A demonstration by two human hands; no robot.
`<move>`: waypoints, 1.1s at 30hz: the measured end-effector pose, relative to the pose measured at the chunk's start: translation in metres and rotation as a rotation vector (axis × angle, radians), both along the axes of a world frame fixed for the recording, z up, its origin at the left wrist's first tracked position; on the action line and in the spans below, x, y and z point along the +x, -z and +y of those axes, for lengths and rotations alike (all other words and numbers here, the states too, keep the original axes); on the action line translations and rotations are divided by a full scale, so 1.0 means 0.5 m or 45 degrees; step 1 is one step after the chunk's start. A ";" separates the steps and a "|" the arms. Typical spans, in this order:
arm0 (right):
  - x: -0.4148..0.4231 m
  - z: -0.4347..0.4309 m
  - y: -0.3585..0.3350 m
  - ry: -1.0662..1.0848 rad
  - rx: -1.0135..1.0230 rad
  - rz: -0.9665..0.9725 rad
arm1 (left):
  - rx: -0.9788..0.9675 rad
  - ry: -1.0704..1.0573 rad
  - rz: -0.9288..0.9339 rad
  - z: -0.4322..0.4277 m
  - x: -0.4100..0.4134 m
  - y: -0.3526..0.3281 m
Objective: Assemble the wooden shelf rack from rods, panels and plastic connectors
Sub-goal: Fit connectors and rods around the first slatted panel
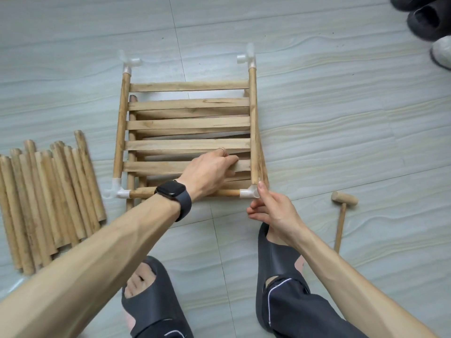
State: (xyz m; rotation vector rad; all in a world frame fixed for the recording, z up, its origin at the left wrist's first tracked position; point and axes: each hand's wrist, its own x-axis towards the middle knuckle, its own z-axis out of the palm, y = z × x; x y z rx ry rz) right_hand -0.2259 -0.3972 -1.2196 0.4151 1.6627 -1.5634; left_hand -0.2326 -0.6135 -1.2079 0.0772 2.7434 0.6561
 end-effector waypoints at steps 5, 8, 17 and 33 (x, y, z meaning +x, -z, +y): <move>0.016 0.015 -0.013 -0.125 0.080 0.095 | -0.009 -0.006 0.033 0.005 0.007 -0.002; 0.023 0.016 -0.023 -0.185 0.068 0.117 | -0.038 -0.044 0.037 -0.003 -0.008 0.000; 0.019 0.005 -0.026 -0.266 0.095 0.169 | -0.029 -0.020 0.050 -0.008 0.004 0.002; 0.028 -0.019 -0.014 -0.464 0.661 0.278 | -0.051 0.127 0.039 0.036 0.013 0.004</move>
